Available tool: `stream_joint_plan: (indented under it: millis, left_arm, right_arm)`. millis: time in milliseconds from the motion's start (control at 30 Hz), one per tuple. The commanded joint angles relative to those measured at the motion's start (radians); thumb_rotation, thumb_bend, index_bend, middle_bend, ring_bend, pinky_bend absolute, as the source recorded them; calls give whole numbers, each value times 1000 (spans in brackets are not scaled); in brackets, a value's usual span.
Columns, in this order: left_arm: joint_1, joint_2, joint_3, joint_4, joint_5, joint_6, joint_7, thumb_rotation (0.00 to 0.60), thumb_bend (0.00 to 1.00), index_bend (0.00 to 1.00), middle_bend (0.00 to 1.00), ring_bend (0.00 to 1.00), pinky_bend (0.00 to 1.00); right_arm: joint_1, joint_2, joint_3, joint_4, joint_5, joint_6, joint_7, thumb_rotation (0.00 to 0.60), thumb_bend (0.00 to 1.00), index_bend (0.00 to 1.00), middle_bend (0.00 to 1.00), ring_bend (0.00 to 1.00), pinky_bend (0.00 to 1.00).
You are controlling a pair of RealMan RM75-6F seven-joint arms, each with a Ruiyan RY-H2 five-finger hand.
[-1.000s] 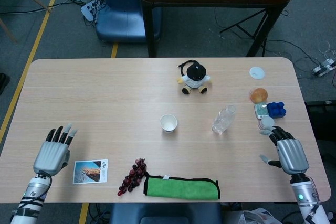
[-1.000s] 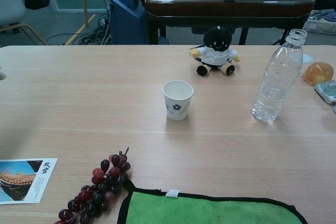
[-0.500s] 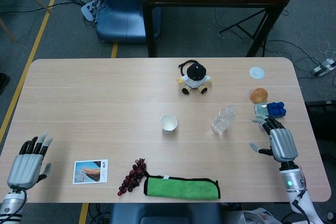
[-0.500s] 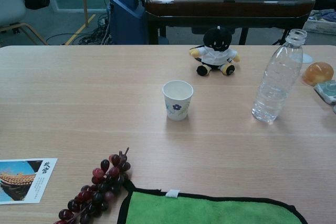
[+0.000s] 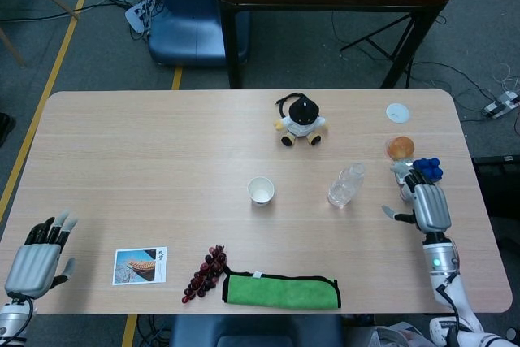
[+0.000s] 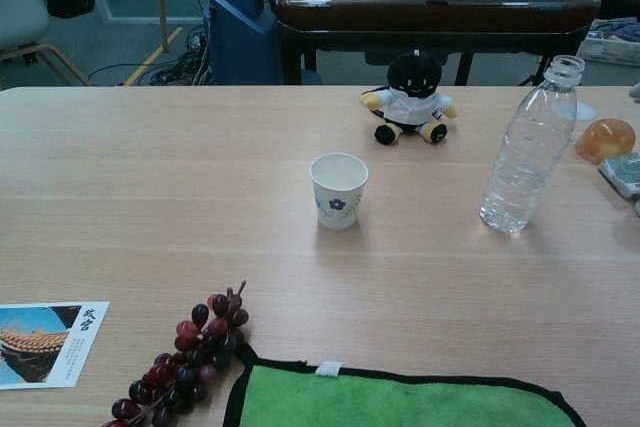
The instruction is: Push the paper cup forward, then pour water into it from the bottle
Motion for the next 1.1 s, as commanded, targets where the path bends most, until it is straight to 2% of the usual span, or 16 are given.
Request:
stream_joint_plan:
  millis: [33, 333, 567, 1100]
  left_arm:
    - [8, 4, -6, 0, 9, -7, -6, 600, 375, 69, 0, 0, 82]
    - [25, 7, -34, 6, 10, -38, -14, 600, 375, 72, 0, 0, 81]
    - [35, 7, -52, 9, 16, -58, -17, 600, 375, 72, 0, 0, 81]
    - [53, 10, -83, 13, 29, -87, -27, 600, 375, 72, 0, 0, 81]
  right_arm:
    - [24, -39, 16, 49, 12, -23, 67, 600, 27, 233, 201, 150, 309]
    - [89, -121, 32, 175, 14, -87, 223, 600, 0, 192, 193, 144, 309]
    - [131, -160, 17, 244, -1, -140, 317, 600, 0, 192, 193, 144, 305]
    - [168, -185, -23, 281, -25, -194, 397, 600, 0, 192, 179, 128, 273]
